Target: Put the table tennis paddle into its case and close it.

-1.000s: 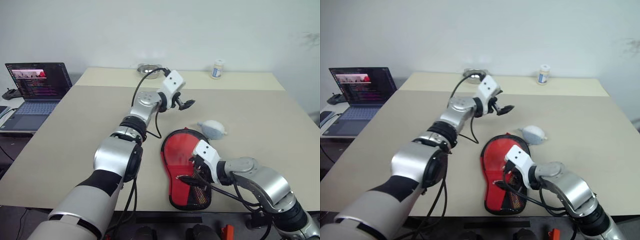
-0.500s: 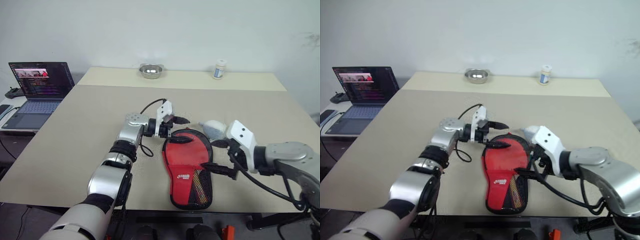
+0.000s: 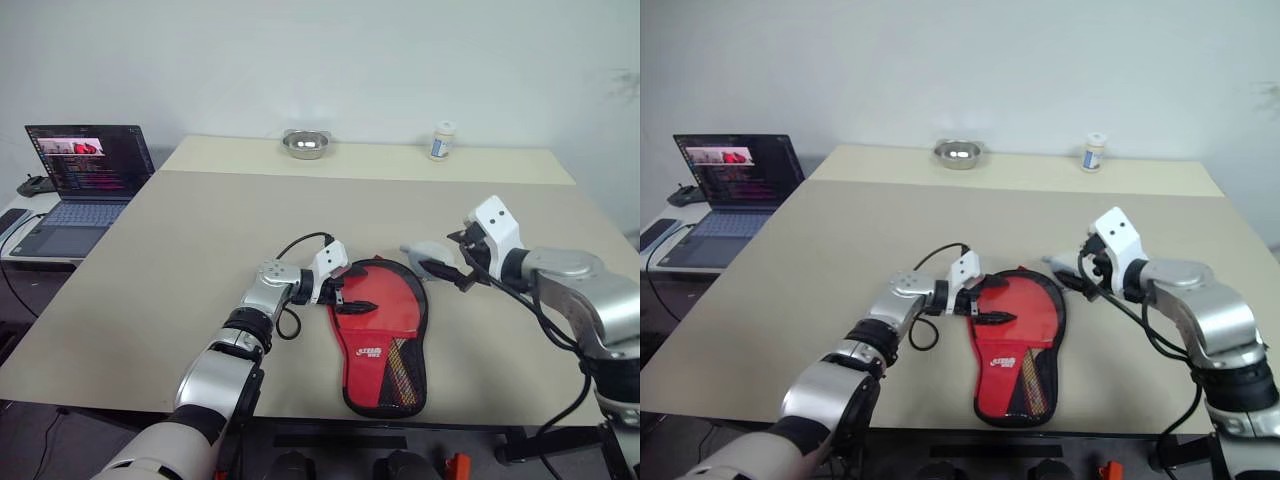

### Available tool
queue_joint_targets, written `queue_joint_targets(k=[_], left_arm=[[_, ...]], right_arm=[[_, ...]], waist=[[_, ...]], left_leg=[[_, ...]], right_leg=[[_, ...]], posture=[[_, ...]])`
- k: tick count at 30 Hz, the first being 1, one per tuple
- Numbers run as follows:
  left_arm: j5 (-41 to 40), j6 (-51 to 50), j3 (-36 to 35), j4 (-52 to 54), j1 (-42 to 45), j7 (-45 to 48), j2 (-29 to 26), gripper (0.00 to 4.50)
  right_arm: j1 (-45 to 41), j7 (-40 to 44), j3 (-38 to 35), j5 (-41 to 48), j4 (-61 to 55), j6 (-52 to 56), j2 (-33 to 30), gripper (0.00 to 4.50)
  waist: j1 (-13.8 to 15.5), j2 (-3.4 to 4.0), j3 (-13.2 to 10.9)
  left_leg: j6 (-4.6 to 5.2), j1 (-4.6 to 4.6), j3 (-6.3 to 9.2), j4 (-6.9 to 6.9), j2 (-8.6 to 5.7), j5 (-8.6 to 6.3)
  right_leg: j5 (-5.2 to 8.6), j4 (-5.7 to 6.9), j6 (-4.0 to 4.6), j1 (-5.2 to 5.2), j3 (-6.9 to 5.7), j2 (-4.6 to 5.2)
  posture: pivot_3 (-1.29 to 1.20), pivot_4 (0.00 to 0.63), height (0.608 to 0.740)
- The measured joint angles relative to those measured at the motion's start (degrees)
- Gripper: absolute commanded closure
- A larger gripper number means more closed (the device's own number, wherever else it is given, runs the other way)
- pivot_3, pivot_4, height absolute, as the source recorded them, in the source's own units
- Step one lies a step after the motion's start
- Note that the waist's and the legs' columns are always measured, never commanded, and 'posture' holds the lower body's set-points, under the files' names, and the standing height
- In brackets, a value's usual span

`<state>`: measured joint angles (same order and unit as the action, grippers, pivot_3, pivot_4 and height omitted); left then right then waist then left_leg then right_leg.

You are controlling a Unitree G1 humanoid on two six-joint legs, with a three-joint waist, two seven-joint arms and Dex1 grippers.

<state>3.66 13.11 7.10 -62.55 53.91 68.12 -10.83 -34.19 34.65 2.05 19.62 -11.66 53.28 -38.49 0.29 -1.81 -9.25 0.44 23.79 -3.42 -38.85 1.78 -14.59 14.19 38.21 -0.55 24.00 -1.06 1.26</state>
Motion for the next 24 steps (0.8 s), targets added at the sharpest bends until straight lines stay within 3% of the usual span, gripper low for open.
queue_joint_targets(k=[13, 16, 24], left_arm=[[0.0, 0.2, 0.2, 0.4, -0.2, 1.1, 0.8, 0.03], [-0.2, 0.0, 0.2, 1.2, -0.7, 1.3, 1.0, 0.00], [-0.2, 0.1, 0.2, 2.1, -1.5, 3.0, 1.6, 0.00]], right_arm=[[-8.3, -3.2, 4.9, -10.4, 30.1, -13.8, 8.8, 0.00], [-8.3, -3.4, 5.0, -11.9, 32.4, -15.2, 9.4, 0.63], [-8.3, -2.4, 5.0, -14.0, 32.2, -15.3, 9.4, 3.26]], waist=[[0.2, 0.10, 0.0], [0.2, 0.13, 0.1], [0.3, 0.37, 0.2]], left_leg=[[0.06, 0.04, -0.06, 0.01, -0.03, -0.01], [0.11, 0.07, -0.10, 0.01, -0.06, -0.04], [0.14, 0.06, -0.10, -0.01, -0.11, -0.04]], right_leg=[[-0.01, -0.05, 0.00, 0.01, 0.02, 0.05], [-0.01, -0.09, 0.00, 0.01, 0.06, 0.08], [-0.03, -0.08, -0.03, -0.01, 0.04, 0.13]], posture=[[0.00, 0.150, 0.740], [0.00, 0.150, 0.740], [0.00, 0.150, 0.740]])
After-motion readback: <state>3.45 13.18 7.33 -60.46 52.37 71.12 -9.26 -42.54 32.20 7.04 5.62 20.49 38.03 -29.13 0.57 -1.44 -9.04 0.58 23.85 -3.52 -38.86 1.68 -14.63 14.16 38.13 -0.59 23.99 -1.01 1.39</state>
